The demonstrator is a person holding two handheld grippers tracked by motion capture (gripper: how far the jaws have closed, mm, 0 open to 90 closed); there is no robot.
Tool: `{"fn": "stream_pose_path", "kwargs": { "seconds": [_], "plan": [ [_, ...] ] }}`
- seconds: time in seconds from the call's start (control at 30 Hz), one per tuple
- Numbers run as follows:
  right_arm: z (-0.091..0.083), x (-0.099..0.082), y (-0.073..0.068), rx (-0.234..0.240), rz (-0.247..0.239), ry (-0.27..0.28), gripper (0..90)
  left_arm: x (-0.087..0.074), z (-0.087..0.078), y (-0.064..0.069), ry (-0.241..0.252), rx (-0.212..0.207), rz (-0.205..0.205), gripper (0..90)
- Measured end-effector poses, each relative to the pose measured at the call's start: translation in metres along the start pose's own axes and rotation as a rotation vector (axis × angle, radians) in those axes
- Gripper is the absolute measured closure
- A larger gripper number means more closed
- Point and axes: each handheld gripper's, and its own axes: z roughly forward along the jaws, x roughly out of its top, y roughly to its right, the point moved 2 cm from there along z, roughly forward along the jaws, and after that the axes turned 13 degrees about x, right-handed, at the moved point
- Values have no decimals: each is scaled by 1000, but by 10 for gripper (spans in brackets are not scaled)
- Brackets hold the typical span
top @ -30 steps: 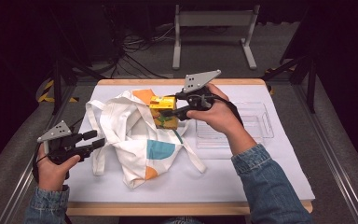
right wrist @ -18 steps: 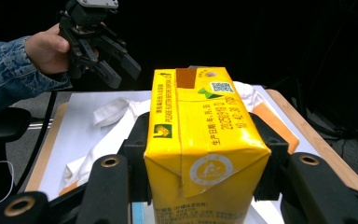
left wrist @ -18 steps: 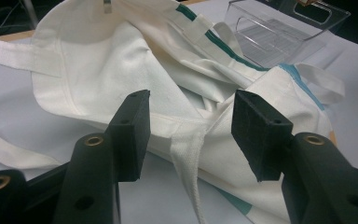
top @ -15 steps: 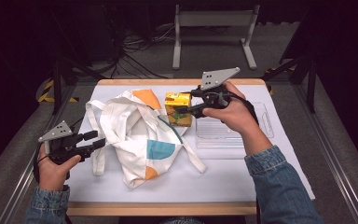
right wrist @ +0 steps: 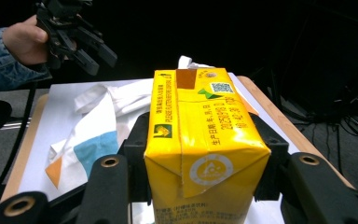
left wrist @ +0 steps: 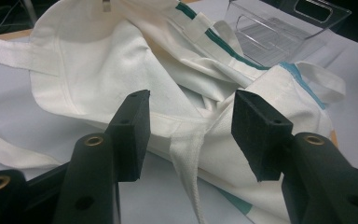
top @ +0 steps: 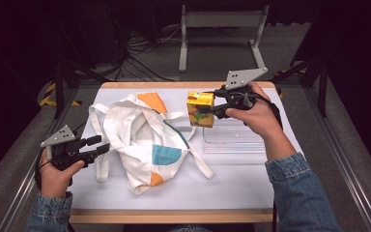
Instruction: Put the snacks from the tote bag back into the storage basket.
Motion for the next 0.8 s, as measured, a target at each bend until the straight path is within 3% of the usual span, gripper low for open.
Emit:
{"fn": "stream_pose_path", "kwargs": {
  "seconds": [0.33, 0.8],
  "plan": [
    [-18, -11, 4, -24, 18, -27, 517, 0, 0, 0, 2, 1, -1, 479],
    [-37, -40, 22, -69, 62, -65, 517, 0, 1, 1, -2, 2, 0, 479]
  ]
}}
